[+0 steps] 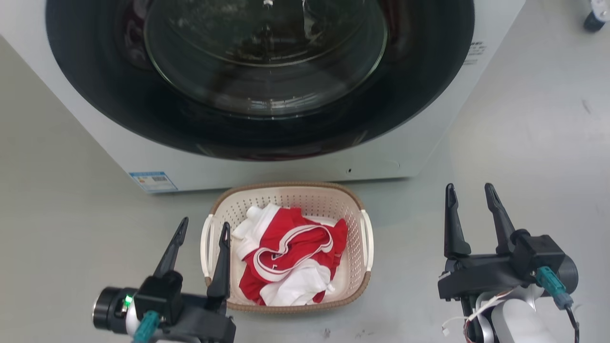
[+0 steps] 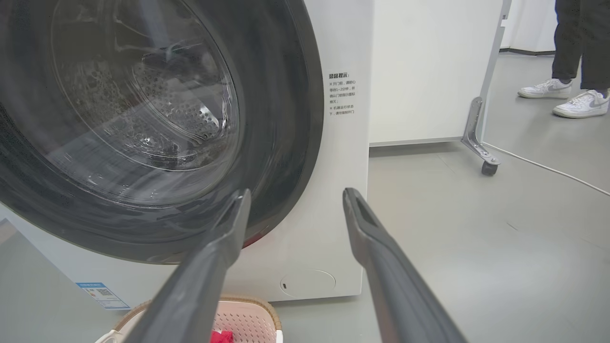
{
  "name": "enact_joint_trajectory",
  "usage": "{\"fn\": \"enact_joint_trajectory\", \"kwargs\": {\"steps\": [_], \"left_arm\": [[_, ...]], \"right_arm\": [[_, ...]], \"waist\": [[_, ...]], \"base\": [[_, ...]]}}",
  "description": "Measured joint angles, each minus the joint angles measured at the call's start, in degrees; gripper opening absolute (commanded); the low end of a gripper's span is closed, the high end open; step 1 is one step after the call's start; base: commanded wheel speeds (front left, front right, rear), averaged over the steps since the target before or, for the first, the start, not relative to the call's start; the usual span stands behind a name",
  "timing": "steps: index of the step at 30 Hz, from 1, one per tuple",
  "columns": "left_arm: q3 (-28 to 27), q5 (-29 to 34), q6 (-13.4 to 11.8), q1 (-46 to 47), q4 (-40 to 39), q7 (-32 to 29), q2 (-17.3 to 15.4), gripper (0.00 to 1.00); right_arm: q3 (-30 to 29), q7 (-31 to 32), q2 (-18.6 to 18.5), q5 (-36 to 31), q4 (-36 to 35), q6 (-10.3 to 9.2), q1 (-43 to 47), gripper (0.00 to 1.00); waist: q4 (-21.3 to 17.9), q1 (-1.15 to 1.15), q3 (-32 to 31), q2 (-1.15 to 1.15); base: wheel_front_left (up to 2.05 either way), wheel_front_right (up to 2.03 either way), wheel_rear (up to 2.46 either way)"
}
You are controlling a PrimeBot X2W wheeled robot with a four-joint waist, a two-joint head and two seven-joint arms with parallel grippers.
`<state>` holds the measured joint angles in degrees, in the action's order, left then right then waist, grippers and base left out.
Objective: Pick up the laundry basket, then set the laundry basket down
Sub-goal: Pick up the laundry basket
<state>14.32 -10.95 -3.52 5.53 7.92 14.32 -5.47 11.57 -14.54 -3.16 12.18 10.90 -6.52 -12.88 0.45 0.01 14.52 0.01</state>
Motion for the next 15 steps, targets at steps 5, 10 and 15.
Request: {"fn": "enact_joint_trajectory", "kwargs": {"steps": [5, 10, 15], "left_arm": [[-0.46, -0.52, 0.57, 5.02, 4.09, 0.0, 0.26, 1.0], [-1.01, -1.81, 1.08, 9.67, 8.31, -0.01, 0.56, 1.0], [-1.31, -2.37, 1.58, 14.12, 12.54, -0.05, 1.01, 1.0]], "right_arm": [[-0.08, -0.01, -0.01, 0.0, 3.14, 0.56, -3.6, 1.0], [0.03, -0.01, -0.04, -0.01, 6.62, 1.07, -7.27, 1.0], [-0.02, -0.02, -0.07, -0.01, 10.23, 1.49, -11.21, 1.0]], "waist": [[0.35, 0.0, 4.17, 0.0], [0.85, 0.0, 8.4, 0.0], [1.4, 0.01, 12.68, 0.01]], "base": [[0.0, 0.0, 0.0], [0.0, 0.0, 0.0], [0.0, 0.0, 0.0]]}}
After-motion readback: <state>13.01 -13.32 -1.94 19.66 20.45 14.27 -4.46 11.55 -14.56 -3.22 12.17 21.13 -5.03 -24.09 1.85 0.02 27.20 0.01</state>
